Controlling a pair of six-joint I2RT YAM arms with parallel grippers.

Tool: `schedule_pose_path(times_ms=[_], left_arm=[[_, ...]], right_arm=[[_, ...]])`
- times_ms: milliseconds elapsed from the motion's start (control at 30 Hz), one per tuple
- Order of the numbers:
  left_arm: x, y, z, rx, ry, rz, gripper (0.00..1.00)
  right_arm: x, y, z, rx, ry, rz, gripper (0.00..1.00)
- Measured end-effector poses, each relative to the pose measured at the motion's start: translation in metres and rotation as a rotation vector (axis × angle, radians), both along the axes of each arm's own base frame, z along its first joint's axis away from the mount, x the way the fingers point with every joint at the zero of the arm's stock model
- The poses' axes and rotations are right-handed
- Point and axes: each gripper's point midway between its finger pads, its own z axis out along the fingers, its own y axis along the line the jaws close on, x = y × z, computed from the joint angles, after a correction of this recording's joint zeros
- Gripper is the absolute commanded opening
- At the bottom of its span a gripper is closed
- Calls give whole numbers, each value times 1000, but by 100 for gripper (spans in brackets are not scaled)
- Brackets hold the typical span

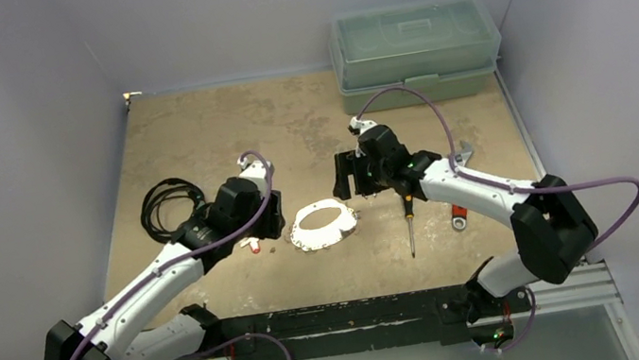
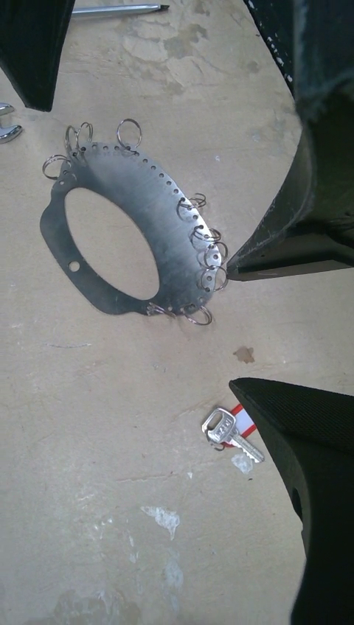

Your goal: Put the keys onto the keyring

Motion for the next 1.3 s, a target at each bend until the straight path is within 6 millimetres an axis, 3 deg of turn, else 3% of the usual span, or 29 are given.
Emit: schedule_pose_path(times_ms=[133,400,833,1300], left_arm=[[1,0,3,4,-18,-9,43],[0,5,0,38,-23,1,41],[5,11,5,66,-63,35,38],[8,17,12,71,-96,64,37]], right_arm=[[-1,7,-11,9,39,-17,69],[-3,13,-37,-13,95,-21,55],[-3,9,-65,-70,138,-33,51],[0,5,-66,-93,122,-51,47]])
